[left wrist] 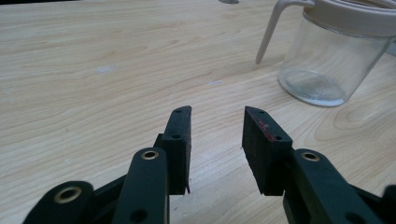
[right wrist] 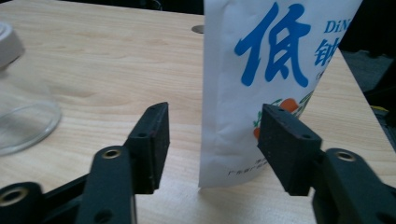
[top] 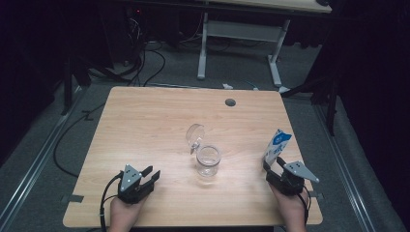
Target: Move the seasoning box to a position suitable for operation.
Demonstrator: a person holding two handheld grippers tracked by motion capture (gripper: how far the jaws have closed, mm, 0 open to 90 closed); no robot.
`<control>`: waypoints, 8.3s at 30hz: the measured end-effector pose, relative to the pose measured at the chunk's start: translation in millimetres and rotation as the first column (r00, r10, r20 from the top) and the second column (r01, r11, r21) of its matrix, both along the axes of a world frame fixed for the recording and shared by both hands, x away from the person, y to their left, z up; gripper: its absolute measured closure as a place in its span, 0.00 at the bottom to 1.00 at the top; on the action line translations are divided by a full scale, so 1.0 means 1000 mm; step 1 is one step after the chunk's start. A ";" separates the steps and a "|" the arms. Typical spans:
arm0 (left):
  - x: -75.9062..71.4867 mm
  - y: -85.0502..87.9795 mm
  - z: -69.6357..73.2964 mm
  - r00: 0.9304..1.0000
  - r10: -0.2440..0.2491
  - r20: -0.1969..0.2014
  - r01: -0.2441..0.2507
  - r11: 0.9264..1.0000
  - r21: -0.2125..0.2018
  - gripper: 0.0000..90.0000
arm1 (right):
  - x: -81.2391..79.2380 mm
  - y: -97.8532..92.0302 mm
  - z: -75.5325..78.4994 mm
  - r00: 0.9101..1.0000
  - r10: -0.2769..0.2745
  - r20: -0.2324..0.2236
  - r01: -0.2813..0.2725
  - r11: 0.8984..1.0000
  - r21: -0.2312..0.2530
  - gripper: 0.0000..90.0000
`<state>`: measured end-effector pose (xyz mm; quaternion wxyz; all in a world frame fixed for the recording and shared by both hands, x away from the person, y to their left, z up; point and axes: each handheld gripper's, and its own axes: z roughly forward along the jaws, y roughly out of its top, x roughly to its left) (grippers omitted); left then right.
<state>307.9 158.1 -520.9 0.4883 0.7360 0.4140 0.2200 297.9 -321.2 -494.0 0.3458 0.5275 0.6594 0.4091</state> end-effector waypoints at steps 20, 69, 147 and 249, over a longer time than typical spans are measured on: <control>-0.009 0.015 0.001 0.999 0.031 0.008 -0.031 1.000 -0.008 0.70 | 0.018 -0.004 -0.002 0.997 -0.080 -0.006 0.080 0.997 -0.002 0.56; 0.005 0.000 -0.002 1.000 0.013 0.000 -0.013 1.000 0.012 0.65 | 0.002 -0.037 0.007 0.998 -0.040 0.049 0.036 0.996 0.079 0.64; -0.002 0.006 0.002 0.980 -0.198 0.033 0.199 0.979 -0.051 0.46 | 0.019 0.011 0.054 0.962 0.187 -0.201 -0.195 0.980 -0.023 1.00; -0.014 -0.096 -0.002 0.919 -0.392 0.047 0.393 0.919 -0.022 0.40 | 0.053 0.057 0.115 0.664 0.195 -0.722 -0.383 0.918 -0.104 1.00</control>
